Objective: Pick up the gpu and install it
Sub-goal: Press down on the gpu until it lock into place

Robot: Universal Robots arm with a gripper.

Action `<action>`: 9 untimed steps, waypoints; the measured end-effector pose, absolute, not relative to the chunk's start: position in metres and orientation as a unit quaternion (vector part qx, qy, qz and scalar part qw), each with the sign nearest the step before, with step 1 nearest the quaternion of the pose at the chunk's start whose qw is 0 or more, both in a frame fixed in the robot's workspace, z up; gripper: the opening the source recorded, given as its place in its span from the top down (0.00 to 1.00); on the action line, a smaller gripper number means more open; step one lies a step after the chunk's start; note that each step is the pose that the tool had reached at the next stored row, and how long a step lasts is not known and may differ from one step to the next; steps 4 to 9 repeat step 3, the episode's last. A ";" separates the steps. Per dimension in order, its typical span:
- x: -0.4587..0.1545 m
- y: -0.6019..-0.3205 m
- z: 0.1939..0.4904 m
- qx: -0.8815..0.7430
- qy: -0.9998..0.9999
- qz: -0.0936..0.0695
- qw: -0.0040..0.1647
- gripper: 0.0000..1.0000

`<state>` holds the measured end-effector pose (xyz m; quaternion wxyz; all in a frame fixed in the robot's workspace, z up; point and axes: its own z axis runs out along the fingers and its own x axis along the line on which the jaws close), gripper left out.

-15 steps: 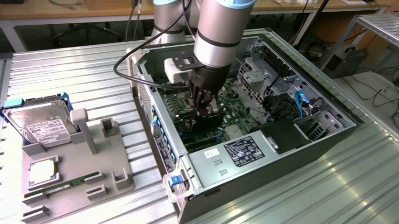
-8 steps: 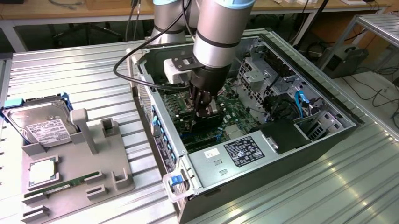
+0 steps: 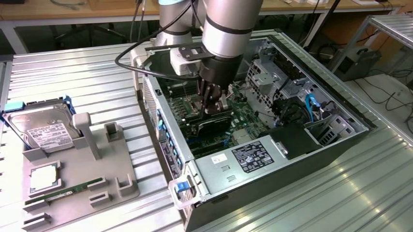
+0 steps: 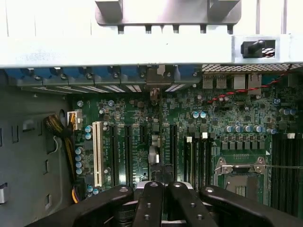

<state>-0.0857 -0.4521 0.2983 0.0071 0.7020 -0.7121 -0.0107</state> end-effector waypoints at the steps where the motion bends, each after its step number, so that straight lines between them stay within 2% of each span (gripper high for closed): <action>1: -0.086 -0.452 0.298 0.702 -0.712 -0.011 0.007 0.89; 9: -0.086 -0.452 0.298 0.702 -0.712 -0.011 0.007 0.89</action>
